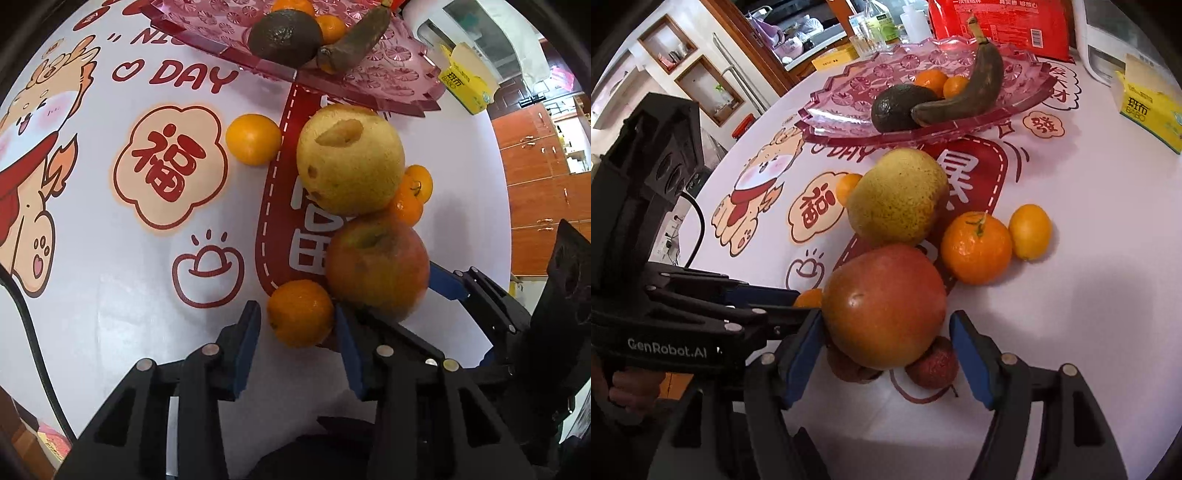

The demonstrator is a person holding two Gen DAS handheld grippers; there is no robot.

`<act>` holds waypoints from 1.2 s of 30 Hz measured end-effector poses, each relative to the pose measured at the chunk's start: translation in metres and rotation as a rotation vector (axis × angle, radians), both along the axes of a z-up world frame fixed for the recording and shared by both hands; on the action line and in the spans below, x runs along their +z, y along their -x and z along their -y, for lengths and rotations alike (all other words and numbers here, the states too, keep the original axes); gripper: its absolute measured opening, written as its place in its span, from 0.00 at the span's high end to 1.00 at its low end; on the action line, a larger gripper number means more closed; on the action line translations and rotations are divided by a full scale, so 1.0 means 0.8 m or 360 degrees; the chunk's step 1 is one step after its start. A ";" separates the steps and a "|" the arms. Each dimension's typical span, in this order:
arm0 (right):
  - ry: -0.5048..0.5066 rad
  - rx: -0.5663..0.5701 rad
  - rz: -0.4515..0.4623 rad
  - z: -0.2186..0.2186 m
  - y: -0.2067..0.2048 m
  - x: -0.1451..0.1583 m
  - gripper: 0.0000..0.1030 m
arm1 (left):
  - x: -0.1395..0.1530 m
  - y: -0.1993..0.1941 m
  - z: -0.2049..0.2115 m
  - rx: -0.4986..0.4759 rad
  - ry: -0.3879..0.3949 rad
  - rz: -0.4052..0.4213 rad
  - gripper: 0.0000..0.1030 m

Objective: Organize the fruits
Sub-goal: 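Grasp the red apple with the right tool while the left tool grasps an orange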

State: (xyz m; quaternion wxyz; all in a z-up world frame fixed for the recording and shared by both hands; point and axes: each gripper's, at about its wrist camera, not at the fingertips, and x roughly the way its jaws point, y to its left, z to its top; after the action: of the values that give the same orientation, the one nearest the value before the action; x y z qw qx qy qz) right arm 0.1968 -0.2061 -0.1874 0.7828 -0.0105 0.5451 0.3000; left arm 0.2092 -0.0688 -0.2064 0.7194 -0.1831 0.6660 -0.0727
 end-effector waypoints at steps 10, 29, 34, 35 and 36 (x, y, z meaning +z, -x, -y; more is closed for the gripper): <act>-0.0216 -0.0059 -0.0123 0.016 -0.016 -0.019 0.28 | -0.008 -0.002 -0.019 0.0121 0.0125 -0.0015 0.66; -0.0333 -0.0172 -0.0194 0.023 -0.017 -0.022 0.33 | 0.005 0.023 -0.066 0.0255 0.0132 0.0024 0.66; -0.0336 -0.0173 -0.0157 0.024 -0.010 -0.010 0.33 | 0.026 0.033 -0.087 0.0285 0.0109 0.0093 0.66; -0.0334 -0.0170 -0.0148 0.023 -0.007 -0.008 0.33 | 0.033 0.035 -0.092 0.0291 0.0102 0.0114 0.66; -0.0334 -0.0167 -0.0140 0.022 -0.005 -0.005 0.33 | 0.040 0.036 -0.096 0.0294 0.0098 0.0134 0.66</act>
State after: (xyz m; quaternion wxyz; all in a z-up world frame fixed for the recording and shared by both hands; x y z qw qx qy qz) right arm 0.2008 -0.2240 -0.1913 0.7696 0.1132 0.5443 0.3142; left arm 0.1804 0.0082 -0.1745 0.7445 -0.2625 0.6129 -0.0340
